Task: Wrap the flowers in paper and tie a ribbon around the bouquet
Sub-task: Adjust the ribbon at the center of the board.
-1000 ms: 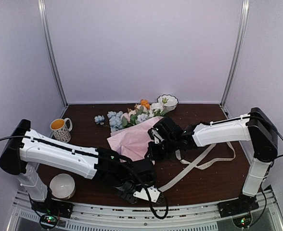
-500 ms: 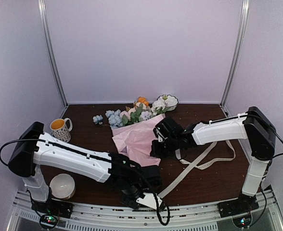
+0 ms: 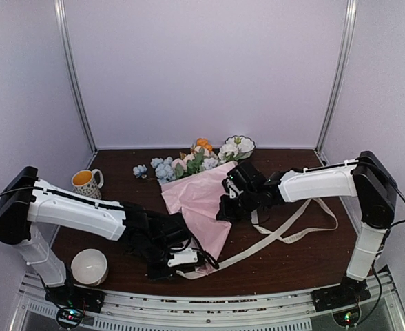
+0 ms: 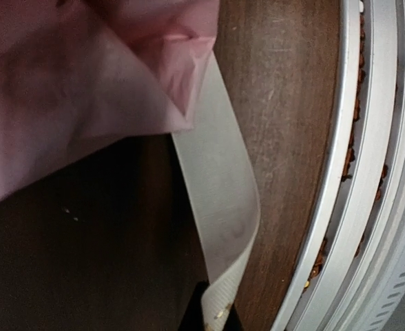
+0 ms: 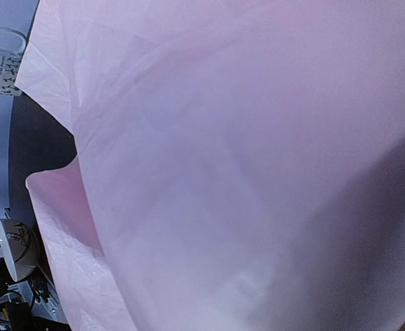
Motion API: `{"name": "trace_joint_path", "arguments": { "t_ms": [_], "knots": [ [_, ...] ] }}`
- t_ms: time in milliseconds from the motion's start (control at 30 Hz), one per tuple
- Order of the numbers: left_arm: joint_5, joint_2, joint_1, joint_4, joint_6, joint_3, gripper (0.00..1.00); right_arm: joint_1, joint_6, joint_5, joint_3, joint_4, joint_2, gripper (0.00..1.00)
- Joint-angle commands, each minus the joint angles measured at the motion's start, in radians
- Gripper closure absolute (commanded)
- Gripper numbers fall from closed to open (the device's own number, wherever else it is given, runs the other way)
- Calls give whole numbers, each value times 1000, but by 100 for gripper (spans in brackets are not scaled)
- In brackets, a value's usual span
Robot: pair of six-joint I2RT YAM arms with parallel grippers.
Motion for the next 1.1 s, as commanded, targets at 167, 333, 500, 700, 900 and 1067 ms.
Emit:
{"name": "trace_joint_path", "arguments": {
  "t_ms": [167, 333, 500, 700, 900, 1067],
  "knots": [
    [-93, -28, 219, 113, -267, -136, 100, -13, -12, 30, 11, -15, -85, 100],
    [-117, -56, 404, 287, -314, -157, 100, -15, -16, 45, -31, -10, -74, 100],
    [-109, -114, 571, 431, -350, -132, 100, -15, -34, 64, -64, -8, -81, 100],
    [-161, -262, 739, 421, -351, -84, 100, -19, -38, 67, -100, 13, -46, 100],
    [-332, -506, 808, 362, -318, -22, 100, -21, -51, 92, -108, 12, -30, 100],
    [-479, -635, 808, 317, -211, 74, 100, -23, -65, 115, -106, 6, -20, 100]
  ]
}}
